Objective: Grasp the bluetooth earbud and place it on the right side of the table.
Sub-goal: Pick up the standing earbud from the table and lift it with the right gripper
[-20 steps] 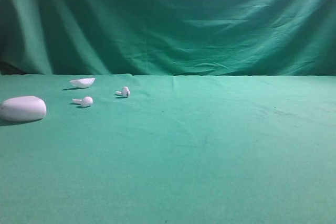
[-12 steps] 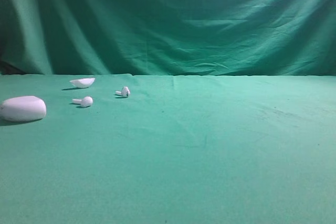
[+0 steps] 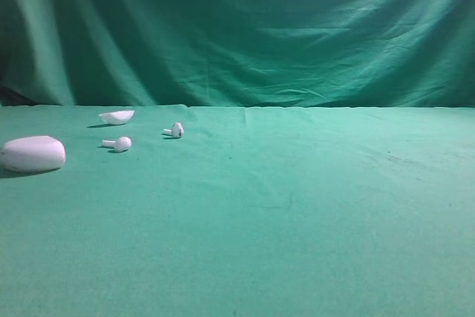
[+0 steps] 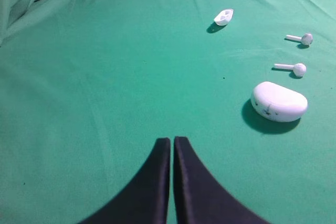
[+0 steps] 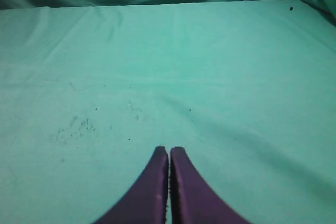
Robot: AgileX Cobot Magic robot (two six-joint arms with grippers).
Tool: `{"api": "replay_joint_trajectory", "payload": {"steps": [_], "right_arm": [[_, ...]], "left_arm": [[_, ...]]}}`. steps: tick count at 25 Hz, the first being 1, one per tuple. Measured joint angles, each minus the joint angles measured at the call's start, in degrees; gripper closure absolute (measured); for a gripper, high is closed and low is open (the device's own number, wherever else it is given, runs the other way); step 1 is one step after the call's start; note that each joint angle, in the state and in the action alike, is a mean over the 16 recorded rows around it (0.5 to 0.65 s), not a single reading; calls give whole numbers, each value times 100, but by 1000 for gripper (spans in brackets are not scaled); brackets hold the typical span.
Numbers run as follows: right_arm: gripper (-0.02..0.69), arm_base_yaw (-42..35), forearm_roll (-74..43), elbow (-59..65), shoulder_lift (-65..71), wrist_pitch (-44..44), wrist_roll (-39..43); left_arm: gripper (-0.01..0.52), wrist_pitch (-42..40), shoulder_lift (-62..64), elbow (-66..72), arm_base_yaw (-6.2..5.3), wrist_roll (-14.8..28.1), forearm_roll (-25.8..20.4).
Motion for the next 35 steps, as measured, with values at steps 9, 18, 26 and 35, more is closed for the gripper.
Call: {"api": "replay_joint_trajectory", "payload": {"steps": [9, 18, 26, 35], "right_arm": [[665, 0, 129, -34, 22, -1097, 128], [665, 0, 221, -1077, 1142, -1318, 256], [665, 77, 468, -2831, 3573, -48, -136], [665, 794, 882, -5020, 6622, 1308, -1196]], "left_arm": [[514, 0, 0, 0, 0, 0, 0], [514, 0, 0, 0, 0, 0, 0], [514, 0, 0, 0, 0, 0, 0], [514, 0, 0, 0, 0, 0, -1]]}}
